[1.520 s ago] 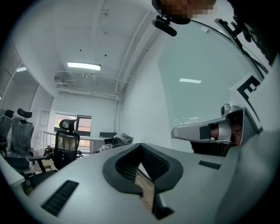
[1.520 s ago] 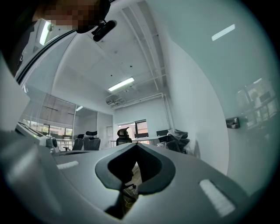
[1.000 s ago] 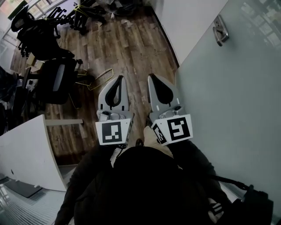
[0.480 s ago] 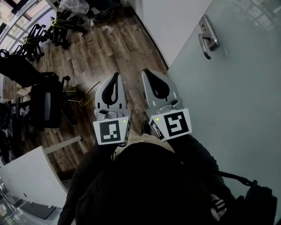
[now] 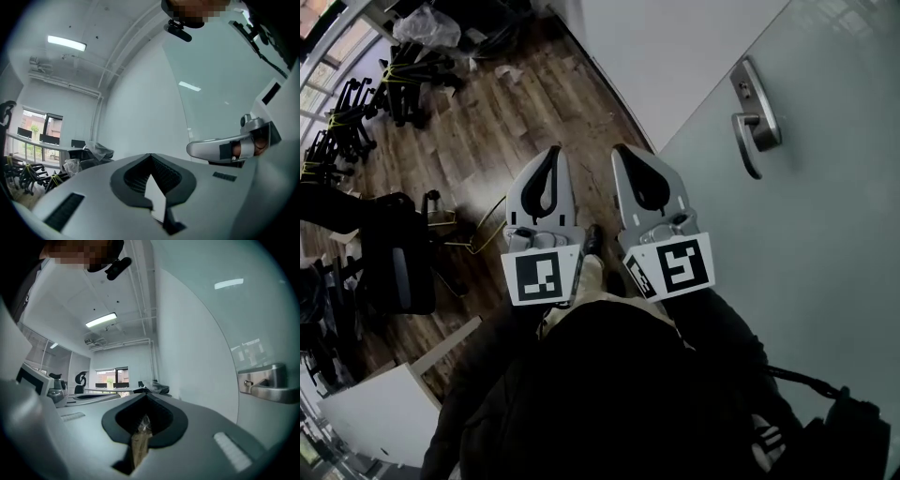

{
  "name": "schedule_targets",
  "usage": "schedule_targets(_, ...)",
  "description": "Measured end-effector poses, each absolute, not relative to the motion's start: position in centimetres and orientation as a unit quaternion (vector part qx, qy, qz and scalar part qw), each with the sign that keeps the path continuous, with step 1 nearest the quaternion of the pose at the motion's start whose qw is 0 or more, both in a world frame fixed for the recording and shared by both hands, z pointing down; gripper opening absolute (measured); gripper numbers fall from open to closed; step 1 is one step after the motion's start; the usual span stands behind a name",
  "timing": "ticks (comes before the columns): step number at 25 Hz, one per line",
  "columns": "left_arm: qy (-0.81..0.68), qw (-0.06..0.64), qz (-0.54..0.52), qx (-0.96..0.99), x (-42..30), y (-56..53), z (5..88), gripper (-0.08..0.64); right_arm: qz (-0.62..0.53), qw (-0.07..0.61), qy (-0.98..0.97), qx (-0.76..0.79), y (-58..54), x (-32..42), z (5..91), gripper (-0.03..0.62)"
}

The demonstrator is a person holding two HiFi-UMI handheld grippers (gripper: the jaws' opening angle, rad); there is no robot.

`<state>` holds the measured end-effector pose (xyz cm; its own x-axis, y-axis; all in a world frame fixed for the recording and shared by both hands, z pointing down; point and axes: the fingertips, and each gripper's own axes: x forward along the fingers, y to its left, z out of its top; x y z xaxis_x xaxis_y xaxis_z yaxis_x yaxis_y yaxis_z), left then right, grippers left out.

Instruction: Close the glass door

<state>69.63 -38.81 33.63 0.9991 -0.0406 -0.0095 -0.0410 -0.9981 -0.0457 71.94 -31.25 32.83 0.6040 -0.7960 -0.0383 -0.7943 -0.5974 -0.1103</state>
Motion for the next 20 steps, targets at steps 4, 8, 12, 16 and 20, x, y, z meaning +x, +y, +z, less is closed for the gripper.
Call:
schedule_targets(4, -0.013, 0.021, 0.007, -1.0, 74.6, -40.7, 33.1, -0.003, -0.014, 0.056, 0.417, -0.907, -33.2, 76.1, 32.8, 0.002)
schedule_targets(8, -0.048, 0.007, 0.002, -0.999, 78.3, -40.0, 33.7, -0.003, -0.014, 0.048, 0.391, -0.919, -32.9, 79.4, 32.7, 0.002)
schedule_targets(12, -0.091, 0.003, 0.013, -0.996, 81.5, -37.1, 33.0, -0.003, 0.004, 0.038, 0.358, -0.933, -30.3, 82.0, 31.0, 0.002)
schedule_targets(16, -0.123, -0.002, 0.026, -0.992, 84.1, -33.8, 31.7, -0.003, 0.023, 0.023, 0.324, -0.945, -26.7, 84.5, 28.9, 0.002)
schedule_targets(20, -0.148, -0.008, 0.046, -0.988, 86.2, -30.1, 30.2, -0.003, 0.045, 0.005, 0.296, -0.954, -22.6, 86.2, 26.6, 0.002)
